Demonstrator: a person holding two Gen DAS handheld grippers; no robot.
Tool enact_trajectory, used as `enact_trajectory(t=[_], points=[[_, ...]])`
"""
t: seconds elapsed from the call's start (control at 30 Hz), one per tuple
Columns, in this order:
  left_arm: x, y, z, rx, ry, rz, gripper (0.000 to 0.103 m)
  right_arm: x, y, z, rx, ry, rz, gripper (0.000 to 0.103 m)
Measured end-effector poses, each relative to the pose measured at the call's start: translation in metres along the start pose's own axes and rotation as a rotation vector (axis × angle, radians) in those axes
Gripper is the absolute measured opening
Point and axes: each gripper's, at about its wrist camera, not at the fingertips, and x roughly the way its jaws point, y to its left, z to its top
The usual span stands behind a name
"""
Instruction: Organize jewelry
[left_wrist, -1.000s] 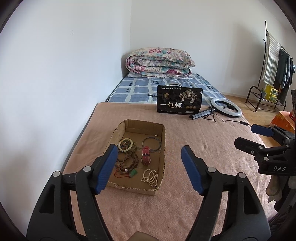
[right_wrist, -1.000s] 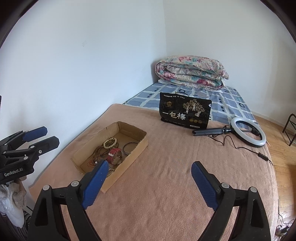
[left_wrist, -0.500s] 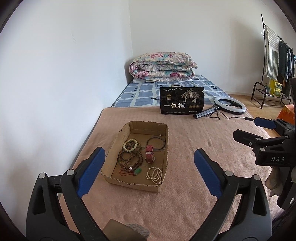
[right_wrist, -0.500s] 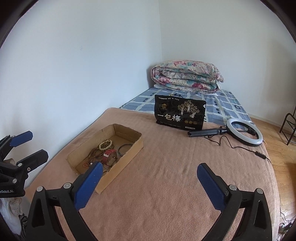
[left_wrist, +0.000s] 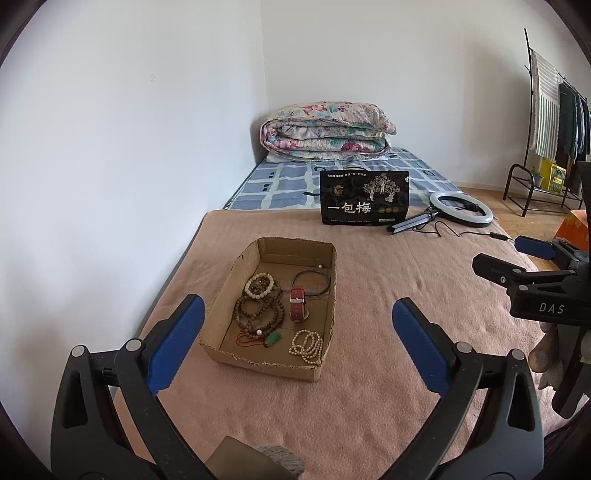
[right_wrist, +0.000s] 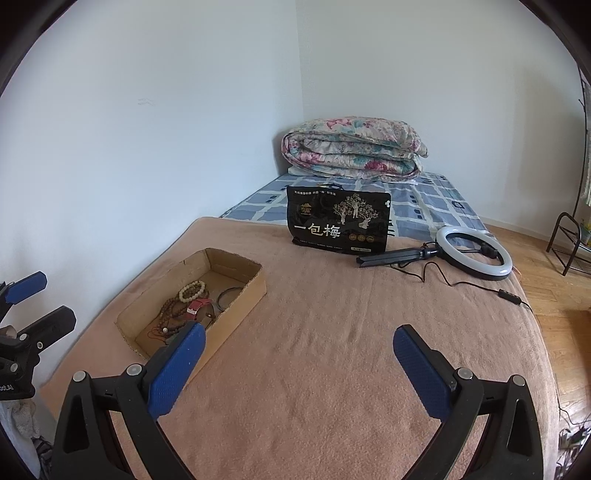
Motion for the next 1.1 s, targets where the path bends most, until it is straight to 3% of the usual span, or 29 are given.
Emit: enact_trajectory(t=[0.27,1.1], points=[[-0.001,-0.002,-0.002,0.001,-0.001,0.006,0.103,0.002,-0.009,-0.002,0.016,-0.005,-0.041,0.103],[0.002,0.0,-0.005,-0.007,0.003,0.007,0.103,0.003,-0.013,-0.006,0.025,0.007,-0.046,0.103]])
